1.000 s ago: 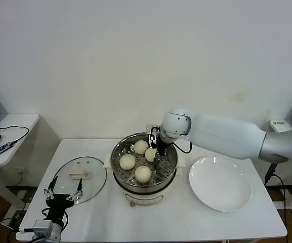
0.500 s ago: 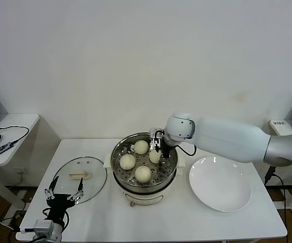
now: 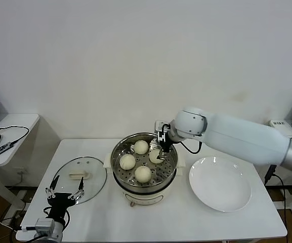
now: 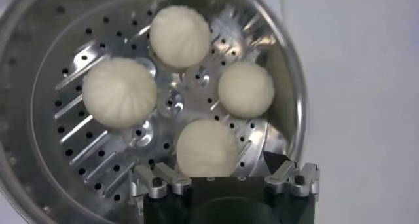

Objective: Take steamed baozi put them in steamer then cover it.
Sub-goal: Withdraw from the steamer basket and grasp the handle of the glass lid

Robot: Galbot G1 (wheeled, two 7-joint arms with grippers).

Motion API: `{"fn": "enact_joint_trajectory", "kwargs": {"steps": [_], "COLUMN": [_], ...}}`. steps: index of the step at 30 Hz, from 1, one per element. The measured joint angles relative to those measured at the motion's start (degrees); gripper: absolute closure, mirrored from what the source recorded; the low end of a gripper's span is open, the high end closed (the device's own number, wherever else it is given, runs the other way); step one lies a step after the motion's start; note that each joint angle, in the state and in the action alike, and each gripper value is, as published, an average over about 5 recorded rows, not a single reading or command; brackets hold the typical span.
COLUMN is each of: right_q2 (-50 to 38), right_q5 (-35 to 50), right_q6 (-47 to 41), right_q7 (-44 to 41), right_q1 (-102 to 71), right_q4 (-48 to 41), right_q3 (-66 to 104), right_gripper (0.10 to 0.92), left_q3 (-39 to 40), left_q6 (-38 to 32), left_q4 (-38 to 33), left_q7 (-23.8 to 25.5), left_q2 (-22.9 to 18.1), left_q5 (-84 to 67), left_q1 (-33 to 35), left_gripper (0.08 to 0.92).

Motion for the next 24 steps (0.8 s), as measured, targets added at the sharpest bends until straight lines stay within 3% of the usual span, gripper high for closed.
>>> {"fn": "enact_joint_trajectory", "kwargs": {"steps": [12,24], "right_q2": [-7.33,4.02], "right_q5": [-4.07,-14.05], "right_q6": [17.19,37.73], "right_q7": [20.68,24.62], "right_q1": [-27.78,-66.24], "right_q4": [6.8,9.64], "right_q3": [23.94,65.33], "right_gripper": [0.203,0.203], "left_q3": [-0.07,1.05], "left_q6": [-0.22,0.46], "left_q4": [0.09,1.35], "left_q7": [0.08,-0.91], "left_q2": [-0.08,-0.22], "left_q5": [0.15,3.57], "left_q1": [-0.36,-0.63], "left_gripper": [0.177,0.177]}}
